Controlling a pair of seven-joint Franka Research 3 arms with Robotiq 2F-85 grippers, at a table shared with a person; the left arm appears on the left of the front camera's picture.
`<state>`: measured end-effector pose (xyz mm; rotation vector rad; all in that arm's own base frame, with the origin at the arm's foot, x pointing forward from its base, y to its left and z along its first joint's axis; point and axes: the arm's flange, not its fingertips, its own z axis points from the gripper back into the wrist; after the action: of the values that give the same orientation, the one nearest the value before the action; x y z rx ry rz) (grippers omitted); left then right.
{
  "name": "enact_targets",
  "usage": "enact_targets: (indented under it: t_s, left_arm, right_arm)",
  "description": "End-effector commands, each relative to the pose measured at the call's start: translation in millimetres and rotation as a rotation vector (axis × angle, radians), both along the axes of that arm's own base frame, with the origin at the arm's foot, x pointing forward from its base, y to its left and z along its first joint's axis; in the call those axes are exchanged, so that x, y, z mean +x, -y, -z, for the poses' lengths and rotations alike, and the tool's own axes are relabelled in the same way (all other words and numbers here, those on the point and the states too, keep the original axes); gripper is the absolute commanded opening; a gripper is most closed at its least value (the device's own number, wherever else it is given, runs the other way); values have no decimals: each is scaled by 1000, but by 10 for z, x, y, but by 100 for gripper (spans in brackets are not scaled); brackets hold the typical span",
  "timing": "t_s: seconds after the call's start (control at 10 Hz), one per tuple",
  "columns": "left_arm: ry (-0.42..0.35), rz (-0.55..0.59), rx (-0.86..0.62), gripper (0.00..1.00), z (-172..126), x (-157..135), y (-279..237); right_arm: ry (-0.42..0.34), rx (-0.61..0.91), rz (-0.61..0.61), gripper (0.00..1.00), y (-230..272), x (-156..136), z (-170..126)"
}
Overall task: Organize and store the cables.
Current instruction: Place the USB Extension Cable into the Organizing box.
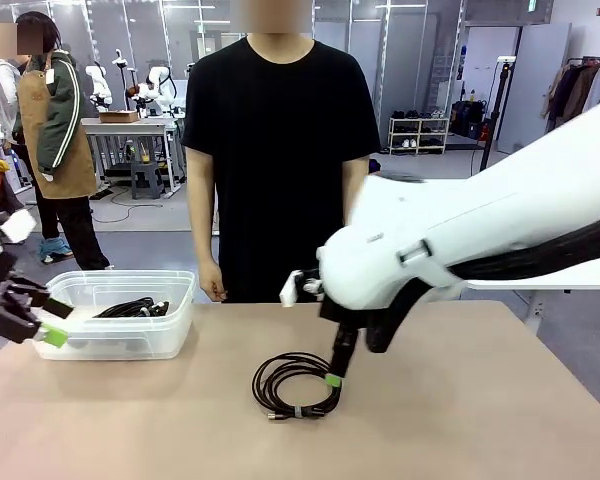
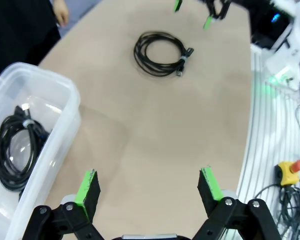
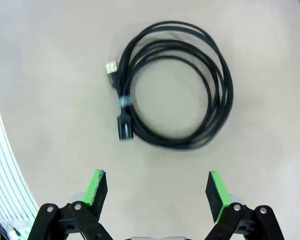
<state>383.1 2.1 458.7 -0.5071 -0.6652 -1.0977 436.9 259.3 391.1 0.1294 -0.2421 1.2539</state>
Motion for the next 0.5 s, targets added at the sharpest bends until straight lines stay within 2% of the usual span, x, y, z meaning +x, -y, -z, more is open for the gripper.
enact_targets:
  t_s: [0.0, 0.2, 0.4]
  left_arm:
    - [-12, 6, 70, 100, -107, 166, 358]
    - [-26, 46, 124, 100, -138, 215, 828]
    - [-37, 61, 177, 100, -141, 264, 1360]
  right_arm:
    - [26, 132, 11, 100, 660, -310, -116]
    - [60, 231, 26, 100, 1272, -512, -245]
    - [93, 341, 52, 100, 1870, -733, -254]
